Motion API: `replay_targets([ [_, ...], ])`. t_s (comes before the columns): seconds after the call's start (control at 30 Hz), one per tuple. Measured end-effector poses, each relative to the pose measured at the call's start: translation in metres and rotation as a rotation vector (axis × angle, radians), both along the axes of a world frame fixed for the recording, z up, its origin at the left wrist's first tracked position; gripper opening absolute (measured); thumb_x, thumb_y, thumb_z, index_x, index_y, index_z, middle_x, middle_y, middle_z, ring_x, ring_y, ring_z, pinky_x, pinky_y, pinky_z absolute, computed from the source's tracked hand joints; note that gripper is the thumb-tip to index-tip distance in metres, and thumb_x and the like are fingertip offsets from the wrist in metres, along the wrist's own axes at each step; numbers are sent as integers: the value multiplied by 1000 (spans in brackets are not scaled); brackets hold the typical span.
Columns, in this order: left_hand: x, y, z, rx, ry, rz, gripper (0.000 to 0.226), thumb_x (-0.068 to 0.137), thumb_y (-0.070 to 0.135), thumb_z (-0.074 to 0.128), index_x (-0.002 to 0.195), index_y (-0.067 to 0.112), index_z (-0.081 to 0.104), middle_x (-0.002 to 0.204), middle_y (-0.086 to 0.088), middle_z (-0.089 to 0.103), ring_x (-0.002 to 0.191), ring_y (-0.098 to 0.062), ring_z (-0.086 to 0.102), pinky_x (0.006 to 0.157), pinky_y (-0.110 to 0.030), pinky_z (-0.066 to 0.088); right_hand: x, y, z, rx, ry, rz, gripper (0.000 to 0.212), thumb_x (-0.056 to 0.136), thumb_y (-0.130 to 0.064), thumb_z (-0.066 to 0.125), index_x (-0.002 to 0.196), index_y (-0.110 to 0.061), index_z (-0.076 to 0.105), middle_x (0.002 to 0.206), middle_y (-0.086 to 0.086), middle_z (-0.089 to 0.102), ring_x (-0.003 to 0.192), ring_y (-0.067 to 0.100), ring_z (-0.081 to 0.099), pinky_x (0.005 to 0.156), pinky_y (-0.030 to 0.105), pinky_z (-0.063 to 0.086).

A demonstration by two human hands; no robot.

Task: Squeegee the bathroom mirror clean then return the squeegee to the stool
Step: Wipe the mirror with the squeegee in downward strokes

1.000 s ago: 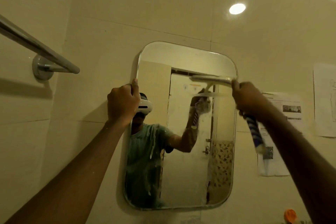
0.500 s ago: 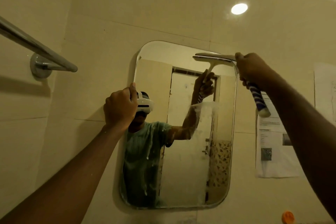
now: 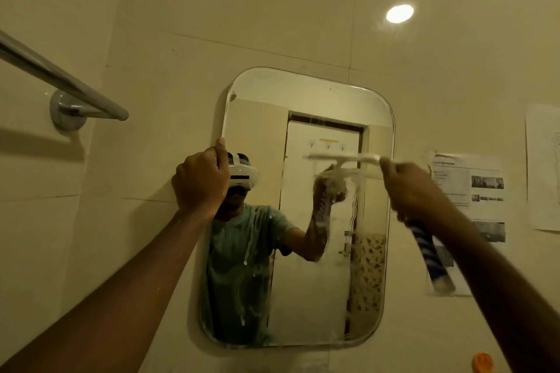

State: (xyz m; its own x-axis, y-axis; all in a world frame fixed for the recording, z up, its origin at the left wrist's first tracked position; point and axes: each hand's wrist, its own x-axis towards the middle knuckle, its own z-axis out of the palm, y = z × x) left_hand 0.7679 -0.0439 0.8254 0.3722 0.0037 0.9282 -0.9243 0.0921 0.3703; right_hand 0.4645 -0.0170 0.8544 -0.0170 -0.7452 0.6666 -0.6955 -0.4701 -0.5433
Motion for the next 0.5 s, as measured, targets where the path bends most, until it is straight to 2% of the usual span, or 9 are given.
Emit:
replay_targets([
  [0.13,2,-1,-1,-6,-5,-7,65,102,47,24,65,8,61,56,-10,62,48,-28,59,48,-23,39,0,-3,81,-129,-80,-25,44,103,-41,30,89,-6,53,68,7,51,52,16,48,47,26,41],
  [0.23,0,-1,-3,-22,-4,-18,64,102,47,25,65,9,61,57,-10,62,49,-27,59,47,-22,38,4,-5,99,-116,-98,-18,38,104,-38,30,99,-5,49,70,7,49,54,16,47,48,26,42],
  [0.33,0,0,-3,-25,-8,-4,62,102,45,27,67,8,62,58,-10,62,48,-25,56,46,-19,29,6,-9,69,-95,-41,-24,38,105,-36,29,93,-6,49,68,7,50,55,17,49,50,28,45],
  [0.5,1,3,-8,10,-24,-32,60,103,43,28,71,6,63,59,-12,63,52,-29,61,47,-20,33,3,-14,-26,-65,-29,43,45,105,-34,28,72,-12,51,59,6,51,48,17,47,50,31,46],
])
